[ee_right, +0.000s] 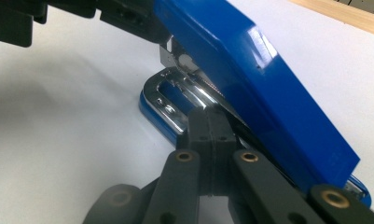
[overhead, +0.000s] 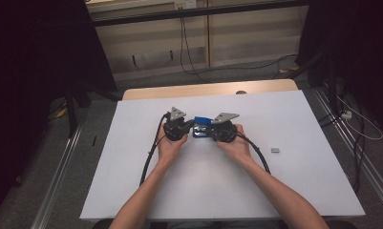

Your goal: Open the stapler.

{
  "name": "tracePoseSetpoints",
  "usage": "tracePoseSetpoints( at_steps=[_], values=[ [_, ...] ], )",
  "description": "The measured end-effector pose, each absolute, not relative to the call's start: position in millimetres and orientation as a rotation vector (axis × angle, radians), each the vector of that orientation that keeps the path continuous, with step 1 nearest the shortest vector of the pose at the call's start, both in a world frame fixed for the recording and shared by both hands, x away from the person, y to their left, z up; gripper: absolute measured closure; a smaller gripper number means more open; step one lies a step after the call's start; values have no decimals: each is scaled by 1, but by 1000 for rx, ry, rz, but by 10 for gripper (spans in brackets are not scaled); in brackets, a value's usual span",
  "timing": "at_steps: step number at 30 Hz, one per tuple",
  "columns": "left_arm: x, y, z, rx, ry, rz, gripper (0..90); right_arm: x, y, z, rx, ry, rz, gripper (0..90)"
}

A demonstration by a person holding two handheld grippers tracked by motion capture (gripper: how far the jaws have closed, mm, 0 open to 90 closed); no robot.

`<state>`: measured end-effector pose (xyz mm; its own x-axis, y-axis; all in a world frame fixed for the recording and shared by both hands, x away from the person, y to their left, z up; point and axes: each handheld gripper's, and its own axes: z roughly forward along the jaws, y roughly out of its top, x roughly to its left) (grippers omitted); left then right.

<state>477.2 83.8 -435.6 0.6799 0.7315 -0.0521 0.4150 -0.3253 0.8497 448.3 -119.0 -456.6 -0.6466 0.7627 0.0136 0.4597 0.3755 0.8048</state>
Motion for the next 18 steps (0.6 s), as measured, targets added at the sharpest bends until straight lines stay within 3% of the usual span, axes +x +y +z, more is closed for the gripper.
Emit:
tracePoseSetpoints(
  at_steps=[18],
  values=[
    [477, 81, -428, 1935, 880, 426, 900, 447, -118, -456, 1058, 2274, 1150, 900]
  ],
)
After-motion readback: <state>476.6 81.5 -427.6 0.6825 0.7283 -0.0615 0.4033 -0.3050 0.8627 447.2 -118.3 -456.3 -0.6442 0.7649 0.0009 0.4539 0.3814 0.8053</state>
